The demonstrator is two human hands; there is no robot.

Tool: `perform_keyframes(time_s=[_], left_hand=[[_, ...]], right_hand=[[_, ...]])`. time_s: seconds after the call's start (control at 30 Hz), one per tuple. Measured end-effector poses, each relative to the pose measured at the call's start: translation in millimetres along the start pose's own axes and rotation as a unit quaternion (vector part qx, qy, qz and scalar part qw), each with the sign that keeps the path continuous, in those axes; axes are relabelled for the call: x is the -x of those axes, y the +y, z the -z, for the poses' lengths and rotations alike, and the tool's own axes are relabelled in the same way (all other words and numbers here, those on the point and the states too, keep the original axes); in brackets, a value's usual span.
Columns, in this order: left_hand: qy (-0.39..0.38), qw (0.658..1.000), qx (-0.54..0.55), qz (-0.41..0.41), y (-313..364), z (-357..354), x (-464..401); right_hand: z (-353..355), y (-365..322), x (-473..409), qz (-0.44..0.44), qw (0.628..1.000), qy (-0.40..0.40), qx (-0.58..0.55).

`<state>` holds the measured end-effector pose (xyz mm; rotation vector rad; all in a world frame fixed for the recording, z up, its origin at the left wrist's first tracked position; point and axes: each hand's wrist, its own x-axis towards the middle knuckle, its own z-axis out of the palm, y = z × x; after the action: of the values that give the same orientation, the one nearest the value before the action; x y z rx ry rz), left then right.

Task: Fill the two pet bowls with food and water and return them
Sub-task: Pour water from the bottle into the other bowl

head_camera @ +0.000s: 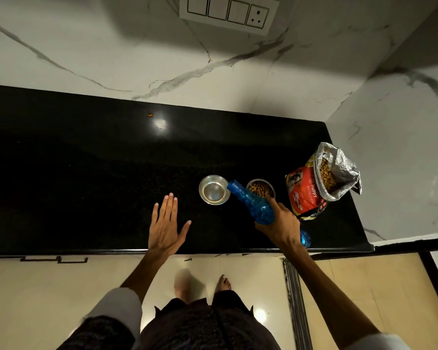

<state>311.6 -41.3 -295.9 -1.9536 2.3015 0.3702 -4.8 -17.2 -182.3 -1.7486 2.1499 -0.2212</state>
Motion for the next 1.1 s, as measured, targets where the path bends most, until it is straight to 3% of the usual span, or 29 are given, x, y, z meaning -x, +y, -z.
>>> perform_keyframes(time_s=[1.1], left_hand=[[0.006, 1.0, 0.015, 0.007, -0.9, -3.2, -2.3]], right_hand=[[-10.9, 5.2, -18.0, -0.002, 0.996, -0.022, 0.083]])
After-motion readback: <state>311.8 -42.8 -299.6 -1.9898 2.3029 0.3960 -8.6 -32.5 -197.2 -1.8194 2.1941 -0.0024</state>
